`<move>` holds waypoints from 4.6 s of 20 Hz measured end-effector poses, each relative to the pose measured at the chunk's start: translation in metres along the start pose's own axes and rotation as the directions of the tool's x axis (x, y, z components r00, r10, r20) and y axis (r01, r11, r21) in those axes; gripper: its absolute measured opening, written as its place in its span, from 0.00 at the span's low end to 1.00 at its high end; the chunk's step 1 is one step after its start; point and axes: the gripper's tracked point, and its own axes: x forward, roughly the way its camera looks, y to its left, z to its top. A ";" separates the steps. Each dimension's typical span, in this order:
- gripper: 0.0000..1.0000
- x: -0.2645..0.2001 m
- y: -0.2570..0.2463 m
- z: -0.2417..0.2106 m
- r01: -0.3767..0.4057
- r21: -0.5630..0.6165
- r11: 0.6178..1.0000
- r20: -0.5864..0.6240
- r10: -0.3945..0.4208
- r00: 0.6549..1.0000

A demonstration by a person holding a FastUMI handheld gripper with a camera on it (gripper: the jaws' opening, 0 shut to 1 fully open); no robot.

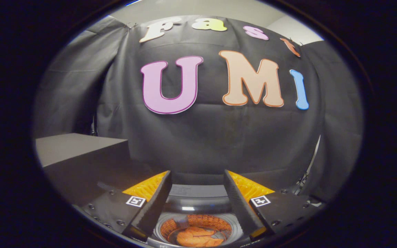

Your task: Put the clothes into the washing machine and then close the washing machine lid.

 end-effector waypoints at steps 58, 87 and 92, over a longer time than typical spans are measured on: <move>0.96 -0.319 -0.123 -0.173 -0.014 0.027 1.000 0.068 0.012 0.998; 0.96 -0.320 -0.120 -0.175 -0.018 0.027 0.999 0.066 0.016 0.998; 0.96 -0.319 -0.123 -0.175 -0.004 0.034 0.999 0.070 0.002 0.998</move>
